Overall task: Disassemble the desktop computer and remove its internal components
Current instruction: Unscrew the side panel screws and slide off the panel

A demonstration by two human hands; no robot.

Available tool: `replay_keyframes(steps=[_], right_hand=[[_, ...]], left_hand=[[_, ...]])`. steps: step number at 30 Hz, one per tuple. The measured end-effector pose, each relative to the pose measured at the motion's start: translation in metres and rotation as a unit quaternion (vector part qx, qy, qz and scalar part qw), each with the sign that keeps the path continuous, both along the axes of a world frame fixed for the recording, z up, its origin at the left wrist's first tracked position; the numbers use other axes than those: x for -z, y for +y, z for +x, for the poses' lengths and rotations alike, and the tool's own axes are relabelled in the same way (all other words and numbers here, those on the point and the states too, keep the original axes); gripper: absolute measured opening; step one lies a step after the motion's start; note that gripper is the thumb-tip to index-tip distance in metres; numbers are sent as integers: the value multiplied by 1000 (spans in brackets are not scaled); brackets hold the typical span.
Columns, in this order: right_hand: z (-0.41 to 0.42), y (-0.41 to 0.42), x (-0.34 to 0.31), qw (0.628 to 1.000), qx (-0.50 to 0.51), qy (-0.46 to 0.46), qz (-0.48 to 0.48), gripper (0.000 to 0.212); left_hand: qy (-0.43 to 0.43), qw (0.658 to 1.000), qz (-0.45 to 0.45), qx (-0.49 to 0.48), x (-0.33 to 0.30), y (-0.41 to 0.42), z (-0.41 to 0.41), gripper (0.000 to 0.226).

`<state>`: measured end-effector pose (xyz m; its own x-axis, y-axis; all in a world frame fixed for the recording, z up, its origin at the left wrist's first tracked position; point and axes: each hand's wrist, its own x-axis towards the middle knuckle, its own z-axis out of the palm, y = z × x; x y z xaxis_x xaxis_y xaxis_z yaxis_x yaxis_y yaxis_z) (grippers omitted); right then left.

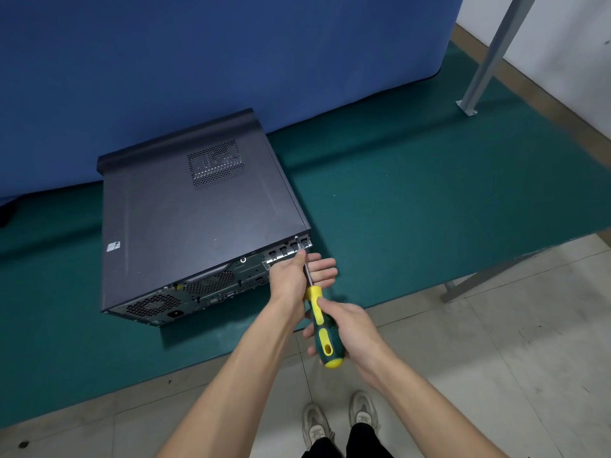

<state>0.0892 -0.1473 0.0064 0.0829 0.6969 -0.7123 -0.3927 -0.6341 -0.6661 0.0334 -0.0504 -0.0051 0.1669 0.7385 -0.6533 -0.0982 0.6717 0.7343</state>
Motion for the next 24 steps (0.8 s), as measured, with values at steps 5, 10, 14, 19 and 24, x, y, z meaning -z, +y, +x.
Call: replay_keyframes(steps=[5, 10, 14, 19, 24], right_hand=[[-9, 1, 2, 995, 35, -91, -6, 32], [-10, 0, -4, 999, 18, 32, -22, 28], [-11, 0, 2, 994, 56, -99, 3, 19], [-7, -1, -1, 999, 3, 11, -51, 30], [-8, -1, 7, 994, 34, -106, -11, 27]], left_hand=[[30, 999, 18, -41, -3, 3, 1, 23], [-12, 998, -17, -60, 1, 3, 7, 34], [27, 999, 6, -28, 0, 6, 0, 20], [-8, 998, 6, -60, 1, 4, 9, 32], [-37, 997, -9, -69, 2, 10, 6, 24]])
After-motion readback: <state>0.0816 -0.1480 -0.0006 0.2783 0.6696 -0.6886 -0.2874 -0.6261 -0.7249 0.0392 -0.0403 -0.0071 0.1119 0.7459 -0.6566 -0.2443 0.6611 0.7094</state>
